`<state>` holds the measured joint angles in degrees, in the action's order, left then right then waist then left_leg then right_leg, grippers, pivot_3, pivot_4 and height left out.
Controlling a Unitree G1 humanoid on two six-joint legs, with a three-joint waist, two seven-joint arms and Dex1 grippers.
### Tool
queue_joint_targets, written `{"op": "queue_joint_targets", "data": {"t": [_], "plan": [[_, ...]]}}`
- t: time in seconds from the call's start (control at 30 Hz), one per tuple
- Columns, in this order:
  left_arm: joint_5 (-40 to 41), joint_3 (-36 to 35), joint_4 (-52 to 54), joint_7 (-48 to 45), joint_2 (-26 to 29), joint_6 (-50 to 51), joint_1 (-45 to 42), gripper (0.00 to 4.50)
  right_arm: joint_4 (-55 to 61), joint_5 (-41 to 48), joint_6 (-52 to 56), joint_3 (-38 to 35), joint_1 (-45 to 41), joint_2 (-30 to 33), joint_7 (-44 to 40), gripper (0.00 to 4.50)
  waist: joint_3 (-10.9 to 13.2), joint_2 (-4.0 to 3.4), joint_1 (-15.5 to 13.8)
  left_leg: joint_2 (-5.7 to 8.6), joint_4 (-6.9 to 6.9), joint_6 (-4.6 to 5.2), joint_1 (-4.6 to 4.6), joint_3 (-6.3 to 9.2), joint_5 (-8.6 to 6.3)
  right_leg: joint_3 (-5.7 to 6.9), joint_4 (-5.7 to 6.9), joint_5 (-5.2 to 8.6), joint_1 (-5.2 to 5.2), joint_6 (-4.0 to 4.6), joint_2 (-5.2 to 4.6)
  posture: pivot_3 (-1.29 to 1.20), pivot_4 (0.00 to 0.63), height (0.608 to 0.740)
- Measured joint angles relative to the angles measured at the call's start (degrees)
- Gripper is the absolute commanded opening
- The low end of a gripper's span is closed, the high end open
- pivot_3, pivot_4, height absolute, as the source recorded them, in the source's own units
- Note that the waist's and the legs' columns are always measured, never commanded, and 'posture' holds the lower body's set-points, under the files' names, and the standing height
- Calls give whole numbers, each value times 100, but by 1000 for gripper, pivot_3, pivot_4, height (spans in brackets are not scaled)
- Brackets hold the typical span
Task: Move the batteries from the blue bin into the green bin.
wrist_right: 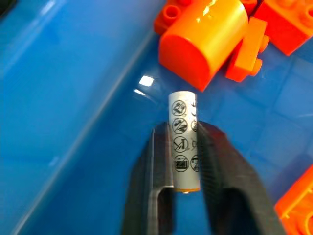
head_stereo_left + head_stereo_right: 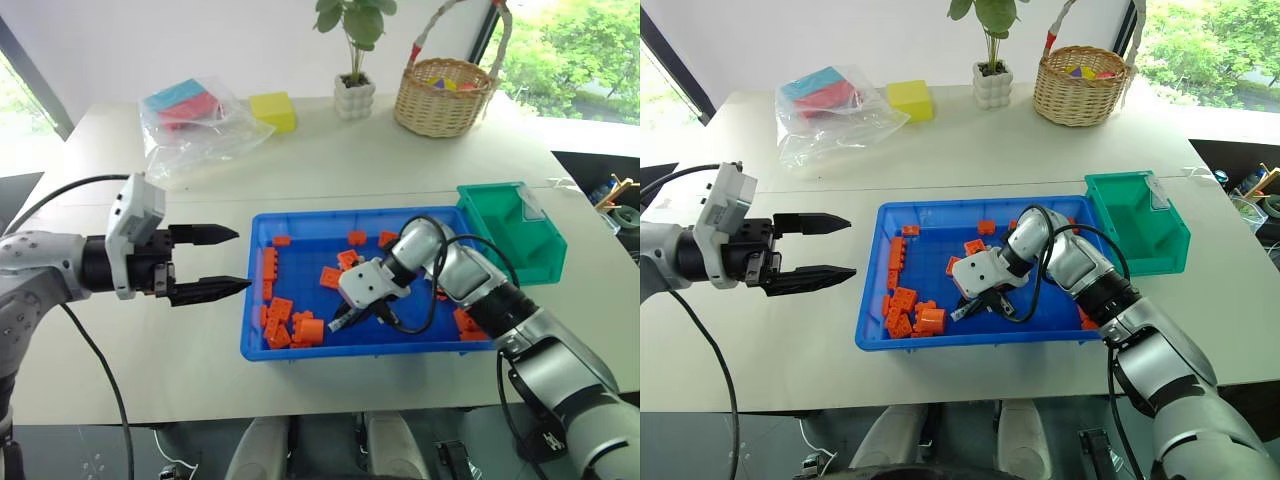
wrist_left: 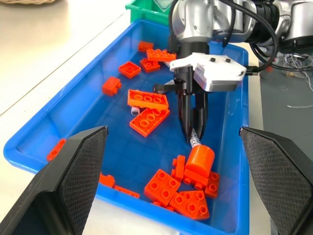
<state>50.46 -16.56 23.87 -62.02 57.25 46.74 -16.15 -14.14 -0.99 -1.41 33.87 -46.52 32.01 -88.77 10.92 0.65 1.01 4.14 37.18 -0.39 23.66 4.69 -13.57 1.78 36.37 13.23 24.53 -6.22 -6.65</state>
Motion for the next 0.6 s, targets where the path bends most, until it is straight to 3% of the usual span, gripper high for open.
{"op": "queue_joint_targets", "data": {"t": [0.17,0.3,0.43,0.6], "plan": [[-50,159,-85,-32,-54,-88,-79,4500,794,220,831,-436,65,97,190,62,1,-2,-21,1,0,0,0,-1,0,-2,2,0,1,0,-2,0,150,702],[-128,380,-185,-100,-138,-138,-172,4500,1713,847,2212,-1363,-337,489,457,62,1,-1,-45,2,1,0,2,0,0,-2,2,0,1,0,-6,0,150,702],[-248,557,-277,-201,-211,-266,-248,4500,2084,1181,3123,-2415,-594,1343,807,62,-2,5,-99,3,-1,5,2,-1,-4,1,-8,1,-6,1,-10,0,150,702],[-341,760,-481,-339,-306,-357,-490,4500,1576,993,3077,-3319,664,2812,1145,62,0,6,-196,6,3,10,13,-12,-6,2,-18,2,-6,3,-17,0,150,702]]}}
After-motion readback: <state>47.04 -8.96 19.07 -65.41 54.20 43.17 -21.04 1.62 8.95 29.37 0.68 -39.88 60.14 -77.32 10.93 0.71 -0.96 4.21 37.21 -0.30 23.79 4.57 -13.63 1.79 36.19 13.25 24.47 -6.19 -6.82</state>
